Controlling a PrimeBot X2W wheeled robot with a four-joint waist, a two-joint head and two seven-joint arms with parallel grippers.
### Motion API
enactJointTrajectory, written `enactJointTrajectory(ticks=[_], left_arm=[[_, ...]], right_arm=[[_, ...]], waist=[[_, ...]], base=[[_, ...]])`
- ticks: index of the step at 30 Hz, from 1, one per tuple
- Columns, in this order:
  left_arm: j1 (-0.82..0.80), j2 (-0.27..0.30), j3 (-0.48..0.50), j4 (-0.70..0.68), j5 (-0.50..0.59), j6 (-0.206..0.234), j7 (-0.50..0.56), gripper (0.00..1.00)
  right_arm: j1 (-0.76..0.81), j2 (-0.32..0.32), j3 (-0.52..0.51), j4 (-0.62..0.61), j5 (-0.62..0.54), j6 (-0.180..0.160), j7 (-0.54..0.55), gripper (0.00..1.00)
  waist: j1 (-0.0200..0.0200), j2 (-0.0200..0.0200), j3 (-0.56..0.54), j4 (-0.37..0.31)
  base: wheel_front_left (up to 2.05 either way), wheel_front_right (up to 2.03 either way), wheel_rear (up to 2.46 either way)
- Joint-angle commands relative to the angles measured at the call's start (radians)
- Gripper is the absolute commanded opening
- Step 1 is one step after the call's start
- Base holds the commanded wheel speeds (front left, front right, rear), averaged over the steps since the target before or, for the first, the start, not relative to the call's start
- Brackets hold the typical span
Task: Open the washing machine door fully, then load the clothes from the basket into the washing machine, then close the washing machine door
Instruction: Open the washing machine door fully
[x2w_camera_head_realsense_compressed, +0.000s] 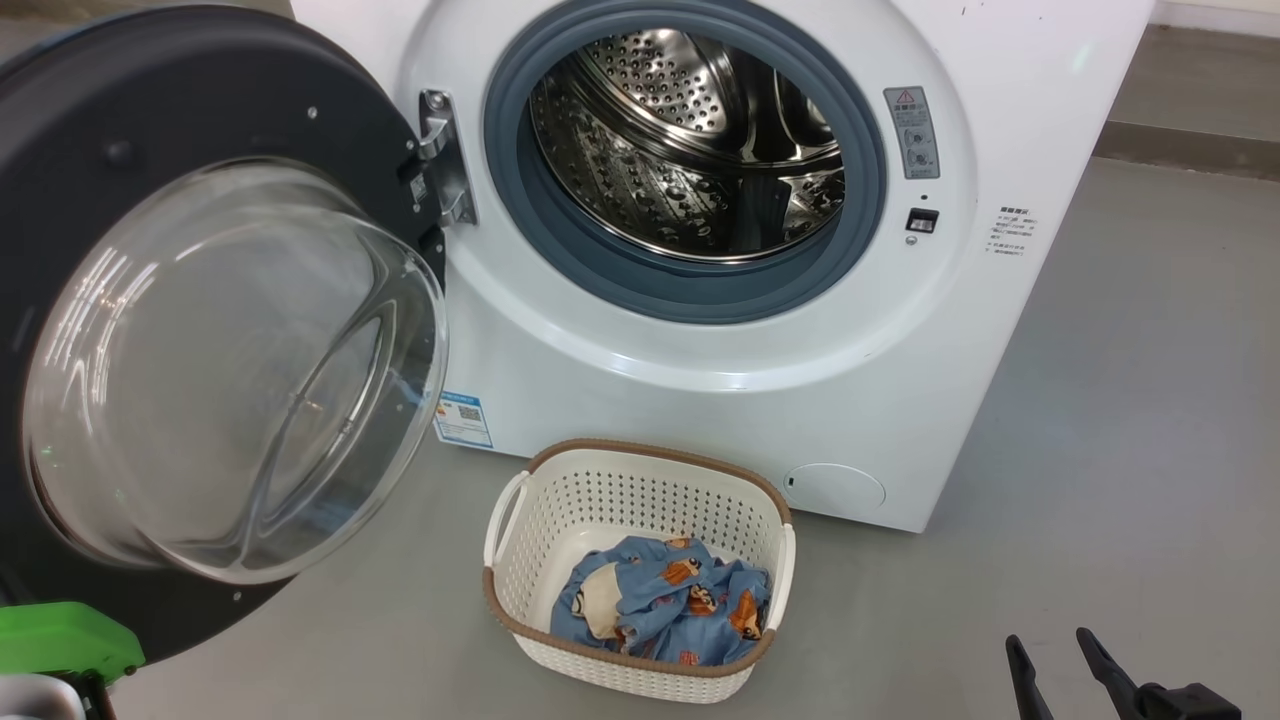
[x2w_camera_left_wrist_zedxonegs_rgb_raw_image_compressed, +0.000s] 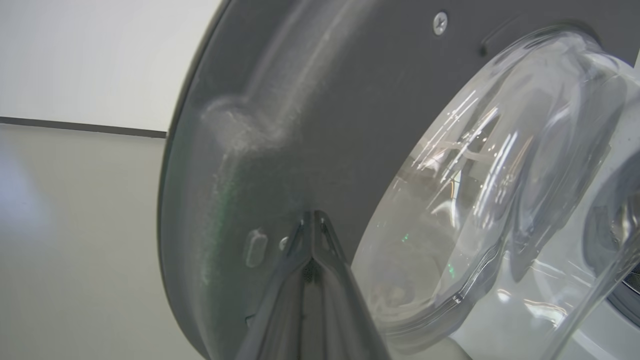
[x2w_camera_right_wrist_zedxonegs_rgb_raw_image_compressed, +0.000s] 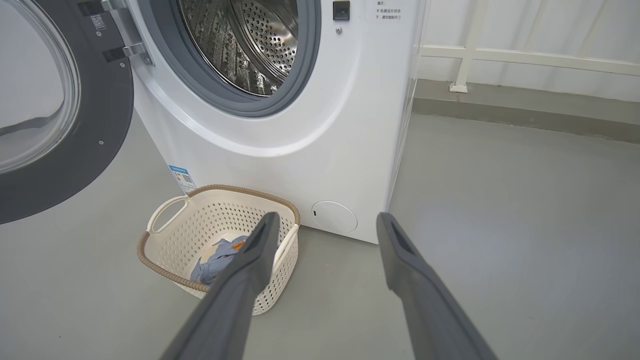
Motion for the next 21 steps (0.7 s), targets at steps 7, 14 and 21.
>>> enactJointTrajectory(ticks=[7, 14, 21], left_arm=[[-0.04, 0.009, 0.063, -0.057, 0.036, -0.028, -0.009, 0.0], [-0.006, -0.056, 0.055, -0.214, 0.072, -0.065, -0.009, 0.57], [0.037, -0.1, 0.01, -0.412, 0.074, -0.092, -0.009, 1.0]], right_arm=[[-0.022, -0.009, 0.03, -0.019, 0.006, 0.002, -0.012, 1.0], [-0.024, -0.008, 0.029, -0.023, 0.007, 0.002, -0.012, 1.0], [-0.029, -0.009, 0.04, -0.027, 0.008, 0.002, -0.012, 1.0]], waist=[[0.0, -0.0001, 0.003, 0.001], [0.0, -0.0001, 0.009, -0.006], [0.0, -0.0001, 0.018, -0.04]], base=[[0.0, 0.0, 0.0], [0.0, 0.0, 0.0], [0.0, 0.0, 0.0]])
